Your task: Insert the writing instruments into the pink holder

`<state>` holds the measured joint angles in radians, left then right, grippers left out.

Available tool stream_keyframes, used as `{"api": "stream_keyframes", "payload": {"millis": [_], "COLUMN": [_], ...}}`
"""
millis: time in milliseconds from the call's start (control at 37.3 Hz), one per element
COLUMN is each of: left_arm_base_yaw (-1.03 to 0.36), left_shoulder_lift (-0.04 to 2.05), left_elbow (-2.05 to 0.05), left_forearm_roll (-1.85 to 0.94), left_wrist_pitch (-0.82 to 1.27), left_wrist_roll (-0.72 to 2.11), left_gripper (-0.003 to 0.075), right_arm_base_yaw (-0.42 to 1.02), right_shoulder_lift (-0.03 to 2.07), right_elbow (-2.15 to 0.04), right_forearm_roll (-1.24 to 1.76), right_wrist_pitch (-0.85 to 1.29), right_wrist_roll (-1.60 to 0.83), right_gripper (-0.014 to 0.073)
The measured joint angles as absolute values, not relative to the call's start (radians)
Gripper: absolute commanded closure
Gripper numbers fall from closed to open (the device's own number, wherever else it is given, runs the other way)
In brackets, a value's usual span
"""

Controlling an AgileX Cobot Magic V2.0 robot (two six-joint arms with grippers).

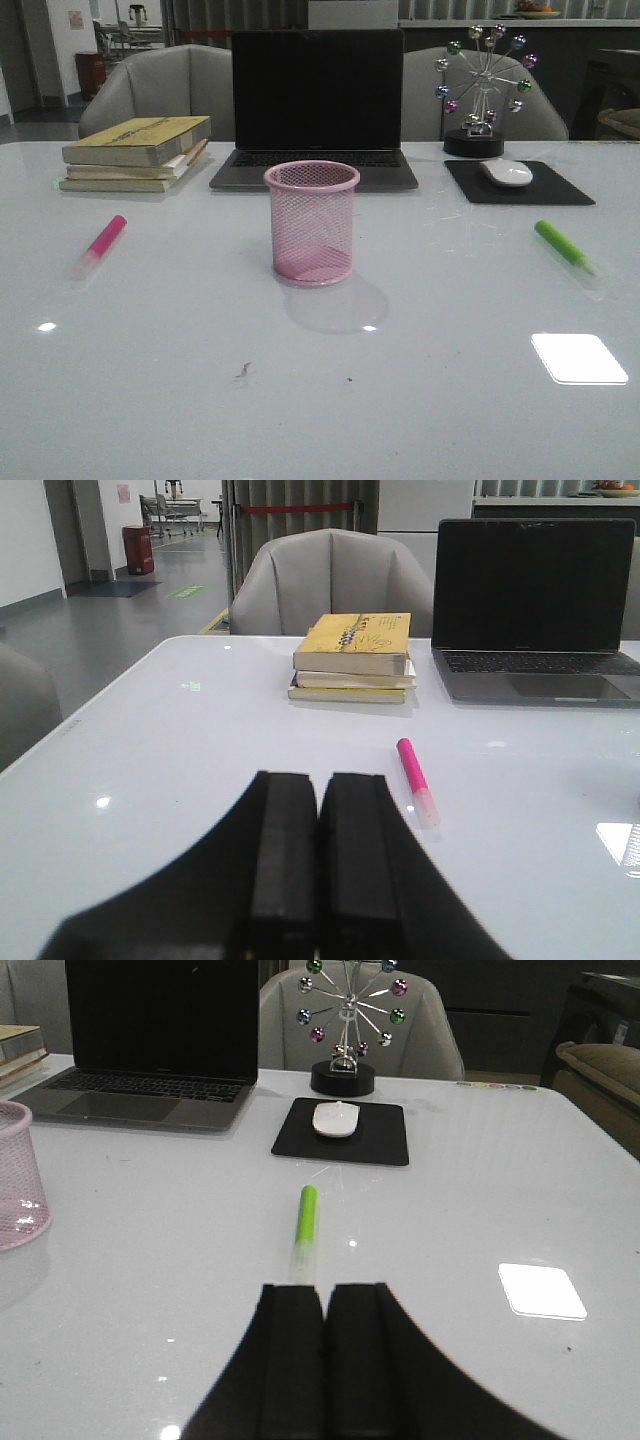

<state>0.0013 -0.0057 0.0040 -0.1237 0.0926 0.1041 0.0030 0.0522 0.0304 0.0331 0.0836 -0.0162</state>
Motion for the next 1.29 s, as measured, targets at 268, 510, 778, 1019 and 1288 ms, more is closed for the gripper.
{"api": "stream_keyframes", "payload": {"millis": [268,510,778,1019,1288], "left_arm_base_yaw": [0.001,0.001,0.001,0.001,0.001], "left_shoulder_lift": [-0.006,-0.006,-0.006,-0.006,-0.006], "left_elbow": [0.004,0.004,0.004,0.004,0.004], "left_forearm_roll": [-0.124,-0.109,0.019,0.023,0.0], "left_wrist_pitch": [0.093,0.093,0.093,0.087,-0.107], "left_wrist_roll": [0.104,0.109,0.129,0.129,0.115], "left_gripper": [0.0627,0.0627,0.0628,0.0628,0.0627], "right_arm_base_yaw": [0.003,0.003,0.003,0.003,0.003], "right_shoulder_lift": [0.052,0.052,0.052,0.052,0.052], "right_elbow": [0.03,0.03,0.03,0.03,0.03], "right_forearm_roll": [0.033,0.033,0.033,0.033,0.033], "right_wrist_pitch": [0.084,0.084,0.084,0.015,-0.119], "right_wrist_roll": [-0.016,-0.016,-0.016,-0.016,-0.016], "right_gripper": [0.0526,0.0526,0.0526,0.0526,0.0526]}}
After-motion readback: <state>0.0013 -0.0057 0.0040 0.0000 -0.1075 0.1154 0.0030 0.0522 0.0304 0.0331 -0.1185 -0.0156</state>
